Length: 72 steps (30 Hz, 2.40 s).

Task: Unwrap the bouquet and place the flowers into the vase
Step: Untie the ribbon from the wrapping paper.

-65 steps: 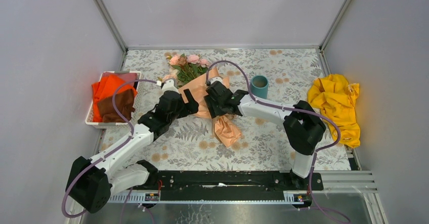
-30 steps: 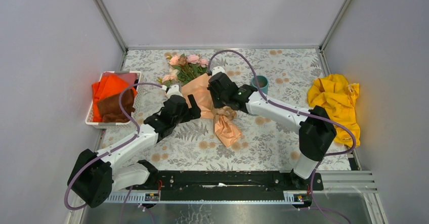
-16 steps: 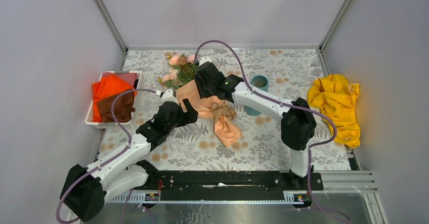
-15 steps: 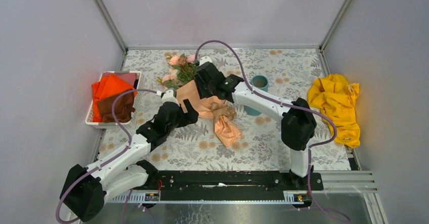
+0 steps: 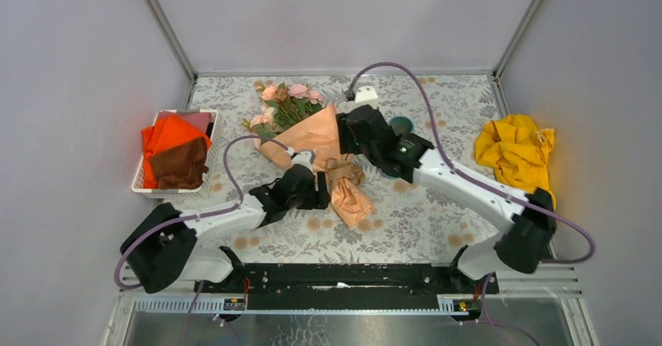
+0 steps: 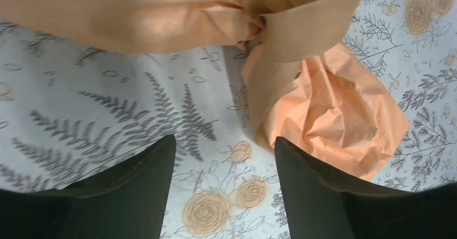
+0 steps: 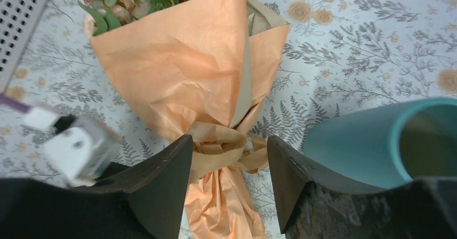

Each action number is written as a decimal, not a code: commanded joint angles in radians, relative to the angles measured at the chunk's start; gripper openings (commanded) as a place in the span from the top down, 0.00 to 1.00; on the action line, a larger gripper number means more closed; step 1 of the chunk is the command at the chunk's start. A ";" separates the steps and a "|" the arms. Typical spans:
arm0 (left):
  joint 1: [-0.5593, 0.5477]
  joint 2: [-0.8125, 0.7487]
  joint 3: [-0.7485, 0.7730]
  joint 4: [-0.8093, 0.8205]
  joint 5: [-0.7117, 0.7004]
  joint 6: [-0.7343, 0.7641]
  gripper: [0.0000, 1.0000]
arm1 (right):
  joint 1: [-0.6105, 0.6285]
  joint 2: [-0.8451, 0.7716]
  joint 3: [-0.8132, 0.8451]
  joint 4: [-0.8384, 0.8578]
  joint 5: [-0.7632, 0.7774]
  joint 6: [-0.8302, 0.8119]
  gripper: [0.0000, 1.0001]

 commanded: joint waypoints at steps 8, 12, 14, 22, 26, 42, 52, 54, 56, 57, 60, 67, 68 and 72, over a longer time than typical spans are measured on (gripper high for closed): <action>-0.067 0.232 0.177 0.072 -0.084 0.040 0.40 | 0.006 -0.241 -0.188 0.060 0.078 0.026 0.41; -0.084 0.259 0.214 0.016 -0.124 0.032 0.50 | 0.006 -0.274 -0.236 0.063 0.090 0.030 0.41; -0.100 0.230 0.213 -0.010 -0.163 0.024 0.50 | 0.006 -0.285 -0.256 0.065 0.092 0.032 0.41; -0.113 0.125 0.218 -0.117 -0.228 0.007 0.47 | 0.006 -0.304 -0.305 0.090 0.075 0.054 0.41; -0.120 0.133 0.192 -0.122 -0.224 -0.017 0.47 | 0.006 -0.304 -0.312 0.095 0.067 0.063 0.41; -0.166 0.213 0.188 -0.127 -0.249 -0.069 0.49 | 0.006 -0.329 -0.382 0.093 0.066 0.100 0.41; -0.168 0.289 0.193 -0.146 -0.316 -0.090 0.59 | 0.006 -0.339 -0.414 0.095 0.071 0.108 0.40; -0.169 0.291 0.197 -0.144 -0.323 -0.091 0.59 | 0.006 -0.337 -0.418 0.095 0.068 0.111 0.41; -0.169 0.291 0.202 -0.141 -0.329 -0.088 0.58 | 0.006 -0.334 -0.421 0.096 0.064 0.115 0.41; -0.170 0.292 0.207 -0.141 -0.330 -0.085 0.58 | 0.006 -0.332 -0.422 0.097 0.064 0.115 0.41; -0.169 0.288 0.220 -0.143 -0.316 -0.075 0.58 | 0.007 -0.328 -0.426 0.097 0.063 0.119 0.41; -0.172 0.236 0.243 -0.194 -0.276 -0.100 0.58 | 0.006 -0.325 -0.431 0.096 0.060 0.122 0.41; -0.173 0.226 0.241 -0.200 -0.272 -0.105 0.58 | 0.006 -0.324 -0.431 0.096 0.059 0.122 0.41; -0.174 0.197 0.234 -0.204 -0.257 -0.111 0.58 | 0.005 -0.319 -0.427 0.098 0.053 0.122 0.40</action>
